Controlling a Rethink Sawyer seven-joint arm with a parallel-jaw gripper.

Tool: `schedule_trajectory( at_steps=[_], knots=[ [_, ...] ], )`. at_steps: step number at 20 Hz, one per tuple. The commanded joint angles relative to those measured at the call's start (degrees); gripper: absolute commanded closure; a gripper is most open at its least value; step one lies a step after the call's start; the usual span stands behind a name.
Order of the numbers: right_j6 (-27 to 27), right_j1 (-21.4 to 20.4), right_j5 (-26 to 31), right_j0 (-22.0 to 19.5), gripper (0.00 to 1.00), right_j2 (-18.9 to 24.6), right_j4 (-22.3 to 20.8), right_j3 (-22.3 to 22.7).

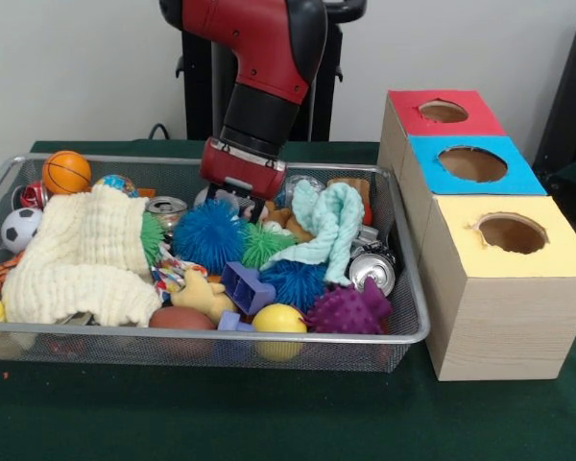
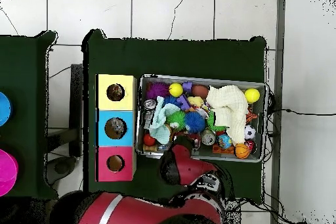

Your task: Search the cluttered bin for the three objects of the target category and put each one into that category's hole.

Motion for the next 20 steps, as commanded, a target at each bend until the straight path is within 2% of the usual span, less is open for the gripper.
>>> schedule_trajectory(
  at_steps=[1, 2, 3, 4, 9, 20],
  knots=[
    [6.6, -6.2, 7.6, -0.1, 0.0, 7.4, -2.4, -3.8],
    [6.5, -7.1, 8.8, -0.3, 0.0, 7.8, -2.6, -3.6],
    [6.0, -11.5, 11.3, -1.2, 0.0, 7.9, -4.3, -2.0],
    [5.8, -12.6, 12.6, -1.5, 0.0, 8.4, -4.7, -1.7],
    [5.3, -15.1, 16.8, -0.3, 0.0, 7.8, -4.0, -3.1],
    [6.3, -13.3, 9.4, 1.2, 0.0, 6.0, -3.2, -7.3]
  ],
)
